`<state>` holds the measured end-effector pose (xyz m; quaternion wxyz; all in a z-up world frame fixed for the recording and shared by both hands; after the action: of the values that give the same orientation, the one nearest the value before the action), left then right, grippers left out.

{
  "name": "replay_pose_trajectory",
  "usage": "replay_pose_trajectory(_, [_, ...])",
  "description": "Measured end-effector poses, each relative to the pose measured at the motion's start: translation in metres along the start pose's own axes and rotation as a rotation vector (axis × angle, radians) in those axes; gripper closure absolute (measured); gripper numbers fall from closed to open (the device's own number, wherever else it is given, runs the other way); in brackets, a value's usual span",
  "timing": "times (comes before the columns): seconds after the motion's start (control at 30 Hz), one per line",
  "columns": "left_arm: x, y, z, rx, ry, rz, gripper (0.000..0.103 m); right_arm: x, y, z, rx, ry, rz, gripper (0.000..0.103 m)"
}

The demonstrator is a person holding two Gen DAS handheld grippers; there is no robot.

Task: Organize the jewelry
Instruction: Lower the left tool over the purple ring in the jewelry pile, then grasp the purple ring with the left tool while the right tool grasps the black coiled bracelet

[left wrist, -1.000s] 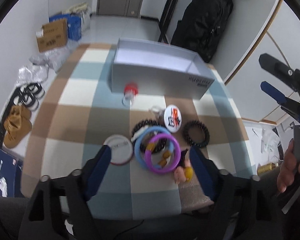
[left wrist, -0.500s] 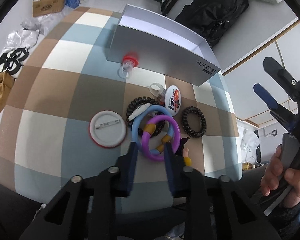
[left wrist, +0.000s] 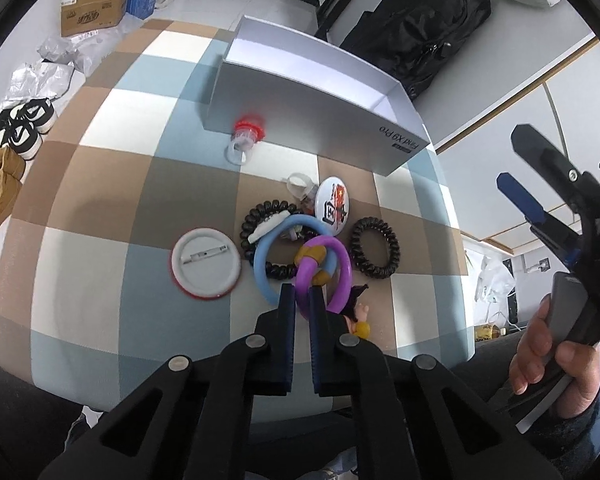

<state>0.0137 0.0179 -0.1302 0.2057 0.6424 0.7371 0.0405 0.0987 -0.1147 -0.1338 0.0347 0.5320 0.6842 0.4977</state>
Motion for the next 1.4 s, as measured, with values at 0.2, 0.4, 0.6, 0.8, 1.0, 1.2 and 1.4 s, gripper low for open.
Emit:
replay_pose_trajectory(0.2, [0.000,0.011,-0.010,-0.055,-0.001,-0.012,0.101,-0.002,-0.004,0.000,0.014,-0.009,0.005,0.000])
replay_pose_trajectory(0.4, [-0.002,0.023,-0.019,-0.116,0.003,-0.011,0.103,-0.010,-0.015,0.006,0.074,-0.008,0.040,0.000])
replay_pose_trajectory(0.6, [0.005,0.031,-0.017,-0.133,0.018,-0.033,0.103,-0.016,-0.033,0.020,0.182,0.007,0.072,0.000])
replay_pose_trajectory(0.8, [0.022,0.029,-0.020,-0.116,0.026,-0.068,0.103,-0.009,-0.051,0.035,0.290,0.013,0.025,0.009])
replay_pose_trajectory(1.0, [0.030,0.022,-0.025,-0.115,0.073,-0.053,0.060,0.002,-0.066,0.051,0.377,-0.016,-0.052,0.019])
replay_pose_trajectory(1.2, [0.025,0.020,-0.013,-0.114,0.140,0.017,0.043,0.013,-0.075,0.059,0.413,-0.065,-0.172,0.024])
replay_pose_trajectory(1.4, [0.024,0.019,-0.006,-0.108,0.177,0.057,0.043,0.013,-0.082,0.068,0.442,-0.102,-0.208,0.034])
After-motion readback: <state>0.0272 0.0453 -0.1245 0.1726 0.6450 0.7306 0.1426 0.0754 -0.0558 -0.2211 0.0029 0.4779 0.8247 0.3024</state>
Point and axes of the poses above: each gripper's, at about its wrist camera, not at the fingertips, and z roughly the way its jaws point, x to its left, y to its top, the point moved 4 cm from there along z, roughly the way its jaws point, and after that the axes turned 12 degrees about y, right-handed, at the moved point
